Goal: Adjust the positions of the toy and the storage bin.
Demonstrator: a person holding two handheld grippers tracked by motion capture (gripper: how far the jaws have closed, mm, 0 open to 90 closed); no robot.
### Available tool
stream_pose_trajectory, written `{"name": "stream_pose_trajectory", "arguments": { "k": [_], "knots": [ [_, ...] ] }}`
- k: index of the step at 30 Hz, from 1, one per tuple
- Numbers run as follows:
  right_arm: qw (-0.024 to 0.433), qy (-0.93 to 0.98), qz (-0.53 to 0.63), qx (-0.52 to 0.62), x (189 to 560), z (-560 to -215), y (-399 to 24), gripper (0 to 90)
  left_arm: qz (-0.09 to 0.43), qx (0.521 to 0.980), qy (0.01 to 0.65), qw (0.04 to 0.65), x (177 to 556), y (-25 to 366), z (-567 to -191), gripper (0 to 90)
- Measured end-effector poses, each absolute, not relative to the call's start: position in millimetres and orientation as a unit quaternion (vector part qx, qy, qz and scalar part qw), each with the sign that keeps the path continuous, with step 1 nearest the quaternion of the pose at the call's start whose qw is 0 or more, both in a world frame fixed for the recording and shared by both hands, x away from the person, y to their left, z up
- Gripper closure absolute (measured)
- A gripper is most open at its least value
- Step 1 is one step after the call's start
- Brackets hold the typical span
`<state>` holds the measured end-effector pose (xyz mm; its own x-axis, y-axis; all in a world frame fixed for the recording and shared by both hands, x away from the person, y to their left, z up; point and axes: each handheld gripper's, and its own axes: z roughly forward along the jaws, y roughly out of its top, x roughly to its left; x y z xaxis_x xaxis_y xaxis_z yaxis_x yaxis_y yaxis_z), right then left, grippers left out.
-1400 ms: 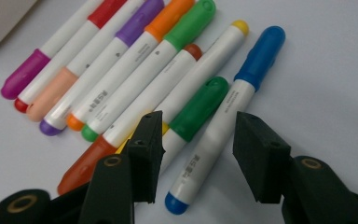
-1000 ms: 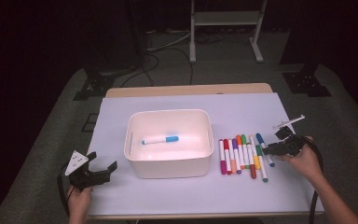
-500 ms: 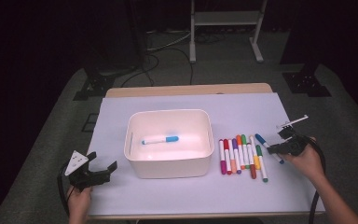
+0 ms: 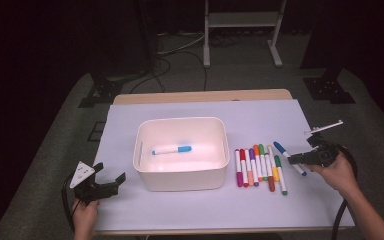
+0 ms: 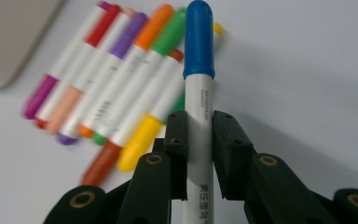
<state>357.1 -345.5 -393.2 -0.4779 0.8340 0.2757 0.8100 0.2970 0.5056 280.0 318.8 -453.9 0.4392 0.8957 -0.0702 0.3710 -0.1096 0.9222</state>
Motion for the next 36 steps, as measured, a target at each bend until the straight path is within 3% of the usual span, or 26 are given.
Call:
{"name": "stream_pose_trajectory", "arguments": {
  "k": [21,36],
  "knots": [
    [-0.002,0.862,0.369,0.348,341.6,-280.9,-240.6,75.8,0.268,0.695,0.455,0.487,279.8,319.0,-453.7,0.5],
    [-0.021,0.885,0.379,0.270,351.0,-248.1,-168.5,75.7,0.266,0.693,0.457,0.489,280.0,319.1,-453.9,0.6]
  ]
}}
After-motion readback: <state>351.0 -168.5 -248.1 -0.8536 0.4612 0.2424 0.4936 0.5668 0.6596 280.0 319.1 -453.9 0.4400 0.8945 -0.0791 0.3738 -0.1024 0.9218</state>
